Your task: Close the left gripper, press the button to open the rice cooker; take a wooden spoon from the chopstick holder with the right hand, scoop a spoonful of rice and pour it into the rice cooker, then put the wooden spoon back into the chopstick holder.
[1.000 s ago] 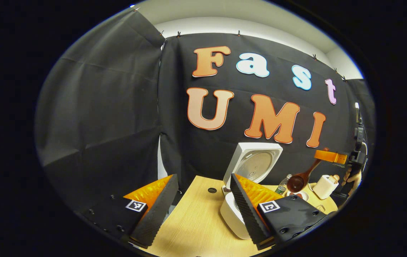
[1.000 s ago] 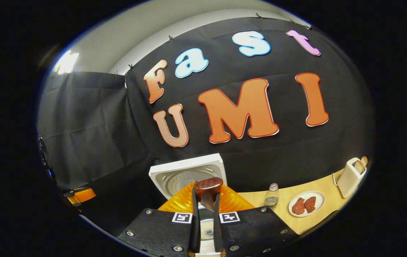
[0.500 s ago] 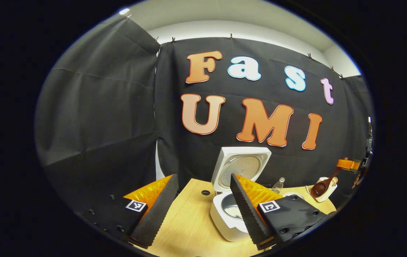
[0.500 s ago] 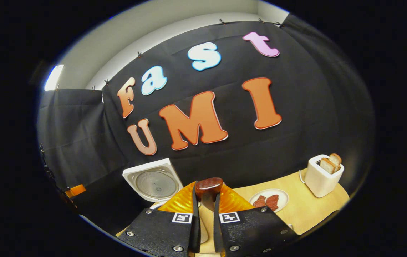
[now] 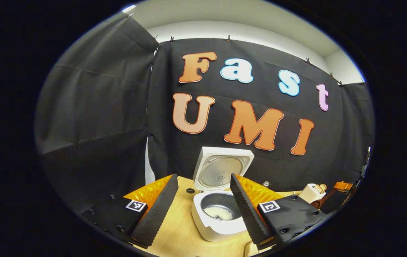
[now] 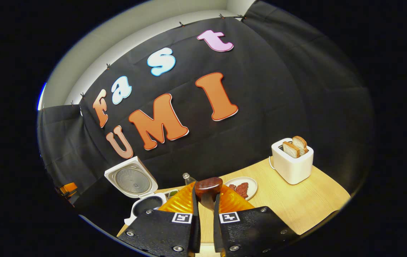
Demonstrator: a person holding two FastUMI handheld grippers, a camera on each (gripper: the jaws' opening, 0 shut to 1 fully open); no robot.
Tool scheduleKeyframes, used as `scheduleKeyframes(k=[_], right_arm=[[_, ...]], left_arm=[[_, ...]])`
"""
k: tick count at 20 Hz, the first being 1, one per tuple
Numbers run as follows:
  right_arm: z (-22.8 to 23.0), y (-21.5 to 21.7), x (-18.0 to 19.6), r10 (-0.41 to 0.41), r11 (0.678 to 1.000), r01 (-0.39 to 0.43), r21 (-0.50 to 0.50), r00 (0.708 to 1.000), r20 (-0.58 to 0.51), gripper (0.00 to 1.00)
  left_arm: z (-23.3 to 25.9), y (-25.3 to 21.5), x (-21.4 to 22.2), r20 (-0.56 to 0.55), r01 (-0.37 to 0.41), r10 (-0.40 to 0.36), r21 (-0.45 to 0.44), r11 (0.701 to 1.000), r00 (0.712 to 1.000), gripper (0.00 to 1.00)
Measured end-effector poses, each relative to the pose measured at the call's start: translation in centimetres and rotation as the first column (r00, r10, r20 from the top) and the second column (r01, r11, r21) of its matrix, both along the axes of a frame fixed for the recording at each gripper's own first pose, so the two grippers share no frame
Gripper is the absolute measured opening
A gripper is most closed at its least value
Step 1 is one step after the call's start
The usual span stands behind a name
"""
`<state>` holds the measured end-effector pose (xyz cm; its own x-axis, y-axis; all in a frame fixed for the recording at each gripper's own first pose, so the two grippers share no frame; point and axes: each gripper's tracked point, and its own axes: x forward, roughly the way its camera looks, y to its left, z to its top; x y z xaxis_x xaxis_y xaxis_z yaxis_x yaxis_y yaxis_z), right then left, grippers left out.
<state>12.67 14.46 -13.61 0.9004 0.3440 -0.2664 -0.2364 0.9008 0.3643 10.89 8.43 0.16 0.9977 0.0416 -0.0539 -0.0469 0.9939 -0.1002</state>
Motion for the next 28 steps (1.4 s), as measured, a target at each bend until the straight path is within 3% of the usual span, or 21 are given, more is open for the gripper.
scheduleKeyframes(k=[7, 14, 20, 24, 28], right_arm=[[-6.3, -3.9, 0.8, -0.087, 0.994, 0.094, 0.061, 0.989, -0.116, 0.14], [-12.9, -4.0, 2.0, -0.106, 0.988, 0.128, 0.081, 0.966, -0.237, 0.13], [-15.8, -4.6, 2.7, -0.118, 0.980, 0.158, 0.119, 0.951, -0.287, 0.14], [-16.9, -5.5, 2.8, -0.152, 0.967, 0.210, 0.145, 0.932, -0.330, 0.23], [-16.9, -6.7, 2.1, -0.180, 0.964, 0.233, 0.127, 0.926, -0.333, 0.41]], left_arm=[[0.4, -1.5, -1.8, 0.015, -0.036, 0.036, 0.028, 0.999, 0.999, 1.00], [0.8, -0.2, -3.9, 0.013, -0.099, 0.099, 0.066, 0.993, 0.995, 1.00], [0.6, 0.9, -4.9, -0.003, -0.130, 0.131, 0.112, 0.985, 0.991, 1.00], [0.5, 0.9, -4.7, -0.003, -0.130, 0.132, 0.134, 0.982, 0.991, 0.99], [0.5, 0.2, -3.7, -0.001, -0.109, 0.110, 0.153, 0.982, 0.994, 1.00]])
